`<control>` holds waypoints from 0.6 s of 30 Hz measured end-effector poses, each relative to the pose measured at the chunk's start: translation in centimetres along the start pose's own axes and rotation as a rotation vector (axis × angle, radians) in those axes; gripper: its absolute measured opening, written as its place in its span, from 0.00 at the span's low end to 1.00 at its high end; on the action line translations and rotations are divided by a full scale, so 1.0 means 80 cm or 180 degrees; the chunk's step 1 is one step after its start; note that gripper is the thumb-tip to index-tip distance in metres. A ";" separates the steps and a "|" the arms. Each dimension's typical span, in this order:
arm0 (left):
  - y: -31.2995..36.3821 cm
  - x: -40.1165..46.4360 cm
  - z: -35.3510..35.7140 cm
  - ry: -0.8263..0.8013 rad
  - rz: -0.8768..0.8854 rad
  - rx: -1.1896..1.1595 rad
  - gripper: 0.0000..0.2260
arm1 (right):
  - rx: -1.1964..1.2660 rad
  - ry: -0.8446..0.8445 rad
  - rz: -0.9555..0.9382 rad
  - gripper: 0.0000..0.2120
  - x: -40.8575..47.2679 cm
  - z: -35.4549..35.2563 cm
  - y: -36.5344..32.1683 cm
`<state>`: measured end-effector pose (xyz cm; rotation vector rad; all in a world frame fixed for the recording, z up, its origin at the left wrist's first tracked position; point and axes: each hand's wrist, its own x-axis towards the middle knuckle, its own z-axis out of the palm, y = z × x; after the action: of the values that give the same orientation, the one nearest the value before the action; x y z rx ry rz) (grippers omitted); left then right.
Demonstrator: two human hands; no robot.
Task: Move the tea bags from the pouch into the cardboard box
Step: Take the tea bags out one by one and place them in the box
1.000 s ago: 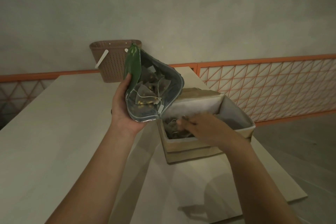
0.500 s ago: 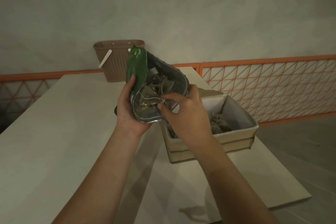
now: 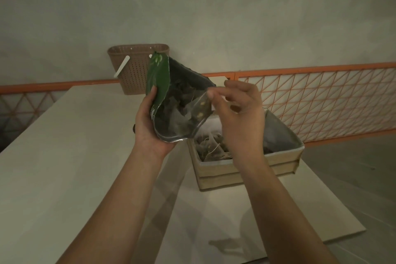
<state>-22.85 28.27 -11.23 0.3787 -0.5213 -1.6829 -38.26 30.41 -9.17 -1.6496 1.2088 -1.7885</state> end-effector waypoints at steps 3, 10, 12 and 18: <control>-0.002 0.001 -0.001 -0.0020 0.0018 -0.0004 0.24 | 0.0521 0.0171 0.0150 0.04 0.010 -0.019 -0.015; -0.005 0.010 -0.007 -0.0141 0.0002 0.0038 0.25 | 0.1048 0.0377 0.0338 0.08 0.039 -0.057 -0.018; -0.004 0.012 -0.010 -0.0171 -0.0010 0.0020 0.24 | 0.1081 0.0402 0.0469 0.09 0.047 -0.064 -0.010; -0.004 0.016 -0.014 -0.0246 0.0011 0.0102 0.25 | 0.0991 0.0434 0.0731 0.09 0.066 -0.081 0.026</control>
<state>-22.71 26.93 -12.29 0.3366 -0.6061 -1.6927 -45.97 27.13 -7.26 -1.1839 1.0615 -1.8552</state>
